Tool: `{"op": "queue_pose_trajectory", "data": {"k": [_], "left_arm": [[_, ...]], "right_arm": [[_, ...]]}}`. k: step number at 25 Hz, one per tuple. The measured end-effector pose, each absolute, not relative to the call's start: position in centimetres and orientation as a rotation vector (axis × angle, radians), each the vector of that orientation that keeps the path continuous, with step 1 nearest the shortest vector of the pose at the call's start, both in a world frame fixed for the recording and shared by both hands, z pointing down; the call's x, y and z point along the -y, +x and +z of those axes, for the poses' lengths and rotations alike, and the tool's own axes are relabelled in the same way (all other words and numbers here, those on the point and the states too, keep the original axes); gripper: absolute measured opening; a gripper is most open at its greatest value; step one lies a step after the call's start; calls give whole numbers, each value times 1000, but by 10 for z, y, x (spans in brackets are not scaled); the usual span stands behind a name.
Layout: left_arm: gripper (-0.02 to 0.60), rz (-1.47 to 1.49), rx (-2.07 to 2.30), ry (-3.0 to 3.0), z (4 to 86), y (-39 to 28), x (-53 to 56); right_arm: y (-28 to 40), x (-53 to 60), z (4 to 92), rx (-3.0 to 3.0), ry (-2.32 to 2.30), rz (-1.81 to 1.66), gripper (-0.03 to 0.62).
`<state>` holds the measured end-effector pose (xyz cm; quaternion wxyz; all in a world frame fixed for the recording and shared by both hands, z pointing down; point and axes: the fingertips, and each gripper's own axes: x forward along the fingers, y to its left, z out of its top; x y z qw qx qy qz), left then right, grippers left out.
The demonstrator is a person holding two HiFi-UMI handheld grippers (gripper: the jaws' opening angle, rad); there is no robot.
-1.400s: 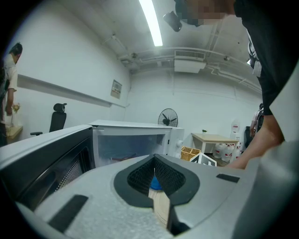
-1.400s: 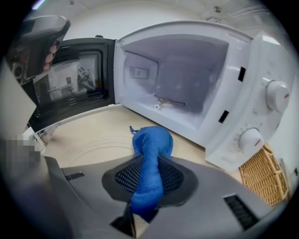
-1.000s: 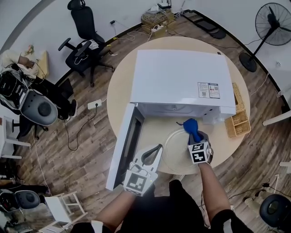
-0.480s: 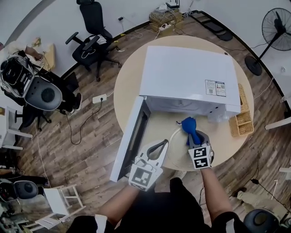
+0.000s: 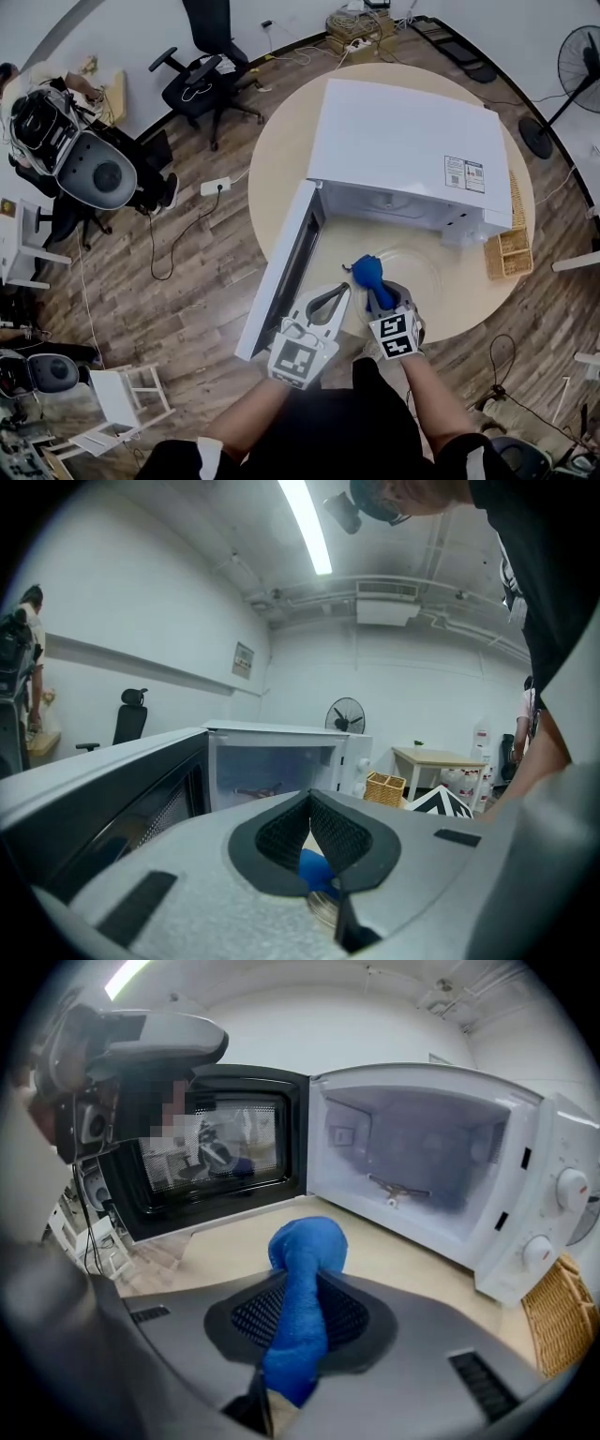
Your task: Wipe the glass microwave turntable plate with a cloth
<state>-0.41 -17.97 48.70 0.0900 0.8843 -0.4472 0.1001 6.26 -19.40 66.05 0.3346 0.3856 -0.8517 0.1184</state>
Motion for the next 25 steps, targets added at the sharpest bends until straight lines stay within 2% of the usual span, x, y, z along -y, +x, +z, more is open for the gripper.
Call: {"op": "queue_pose_trajectory", "data": {"k": [13,25], "left_arm": [[6,306,1327,2613,494,-11,175],[6,303,1254,2643,495,16,172]], "right_arm": [[51,183,689,2169,947,338,75],[106,197,689,2071,1069,309,78]]}}
